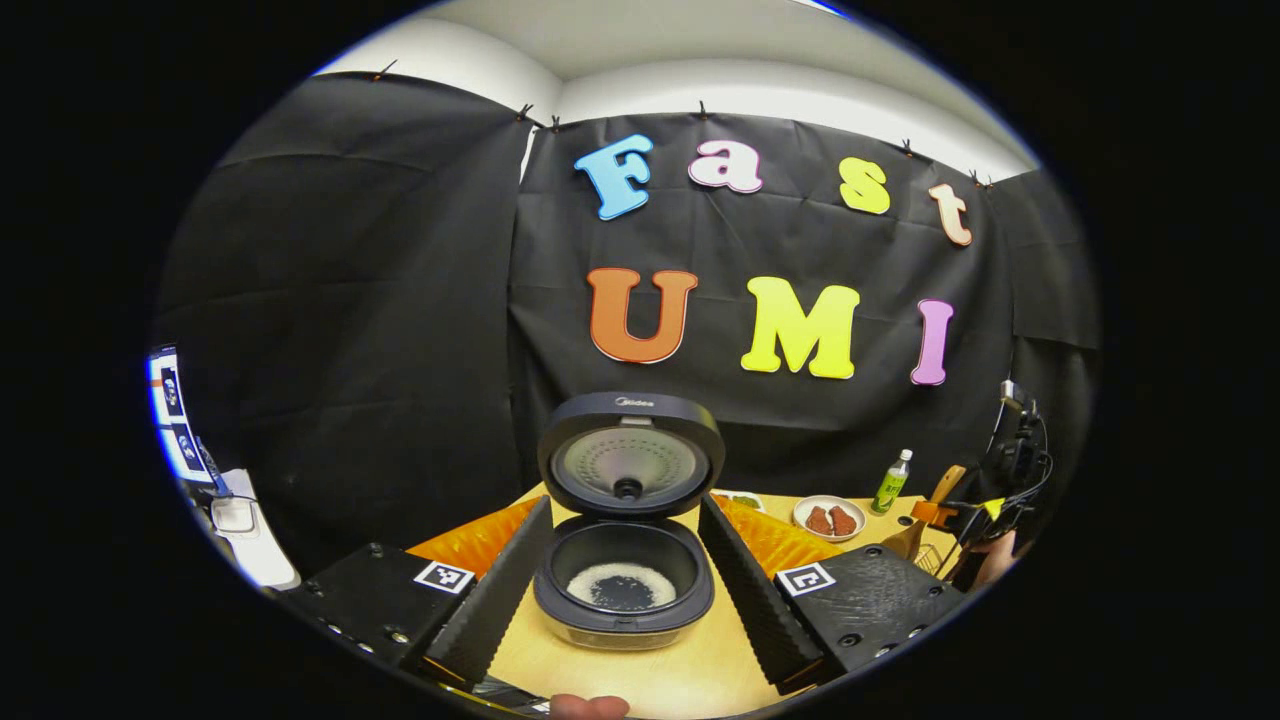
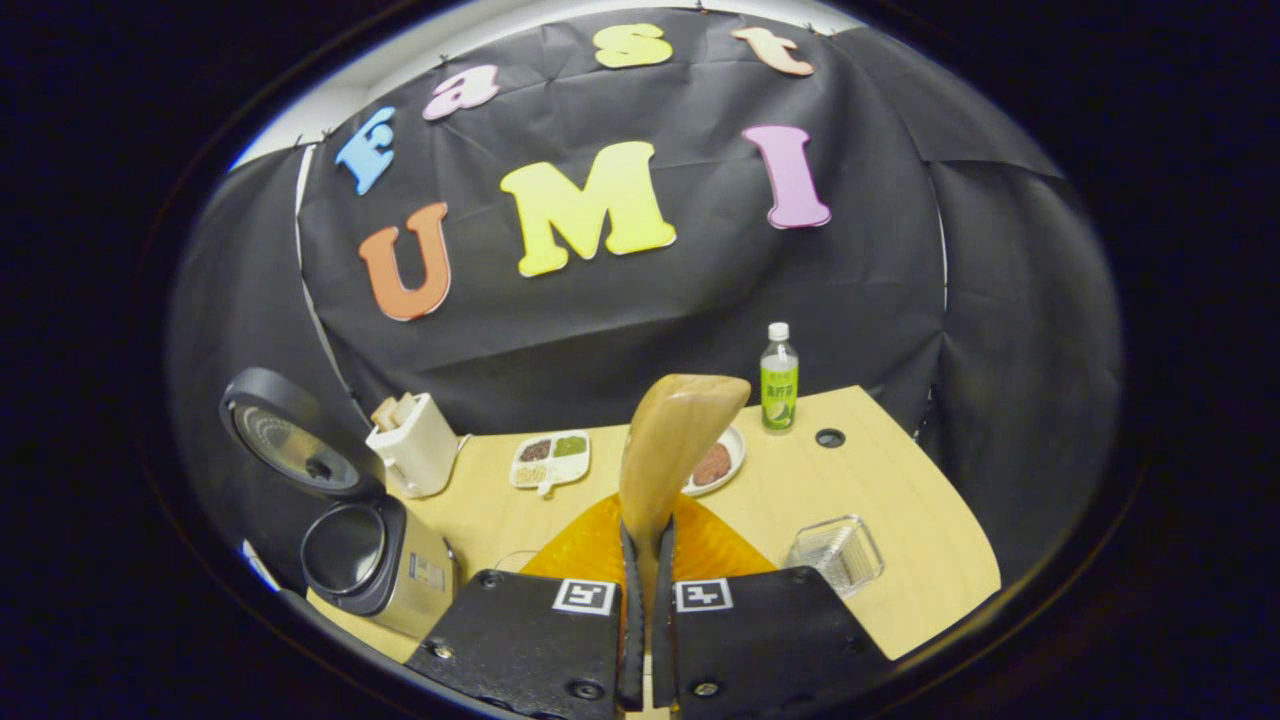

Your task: Close the left gripper, press the button to open the rice cooker; take a wooden spoon from the chopstick holder with the right hand, scoop a spoonful of rice and pour it into the rice cooker, then put the wooden spoon back into the chopstick holder.

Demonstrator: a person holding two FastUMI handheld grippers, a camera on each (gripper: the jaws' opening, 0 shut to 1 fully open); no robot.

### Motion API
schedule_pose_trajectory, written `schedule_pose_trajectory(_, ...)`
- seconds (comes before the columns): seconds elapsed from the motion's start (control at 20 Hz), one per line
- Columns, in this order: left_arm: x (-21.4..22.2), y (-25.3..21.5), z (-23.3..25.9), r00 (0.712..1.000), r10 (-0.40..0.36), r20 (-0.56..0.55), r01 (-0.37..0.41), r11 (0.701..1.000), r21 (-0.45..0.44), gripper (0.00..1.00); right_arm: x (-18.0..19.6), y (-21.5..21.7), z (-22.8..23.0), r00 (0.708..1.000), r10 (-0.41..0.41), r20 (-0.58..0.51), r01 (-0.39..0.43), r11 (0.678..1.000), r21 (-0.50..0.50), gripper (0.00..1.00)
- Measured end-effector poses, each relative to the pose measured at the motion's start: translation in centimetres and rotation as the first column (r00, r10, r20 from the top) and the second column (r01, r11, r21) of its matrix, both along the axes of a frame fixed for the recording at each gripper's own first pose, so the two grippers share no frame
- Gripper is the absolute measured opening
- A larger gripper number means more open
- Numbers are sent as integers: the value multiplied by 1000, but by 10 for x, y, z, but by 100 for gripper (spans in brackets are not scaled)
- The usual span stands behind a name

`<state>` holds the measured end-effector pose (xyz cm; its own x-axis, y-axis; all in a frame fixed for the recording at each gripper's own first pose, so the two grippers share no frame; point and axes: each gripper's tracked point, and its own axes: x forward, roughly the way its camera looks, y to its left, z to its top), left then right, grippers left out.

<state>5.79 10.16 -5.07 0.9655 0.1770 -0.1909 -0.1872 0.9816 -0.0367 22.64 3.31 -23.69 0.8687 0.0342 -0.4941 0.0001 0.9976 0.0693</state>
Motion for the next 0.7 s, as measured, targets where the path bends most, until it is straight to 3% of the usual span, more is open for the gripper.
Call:
schedule_pose_trajectory(0.25,-20,20,-4,999,13,-34,-13,1000,7,95,-4,16,-57,1000,8,-27,-13,983,-182,9)
schedule_pose_trajectory(0.5,-31,39,-13,997,47,-64,-45,998,32,95,1,18,-85,1000,29,4,-25,918,-395,8)
schedule_pose_trajectory(0.6,-35,42,-14,995,54,-78,-51,998,37,95,1,17,-96,1000,27,1,-24,901,-433,8)
schedule_pose_trajectory(0.7,-39,44,-16,994,64,-92,-60,997,44,95,3,24,-100,1000,29,2,-25,908,-418,8)
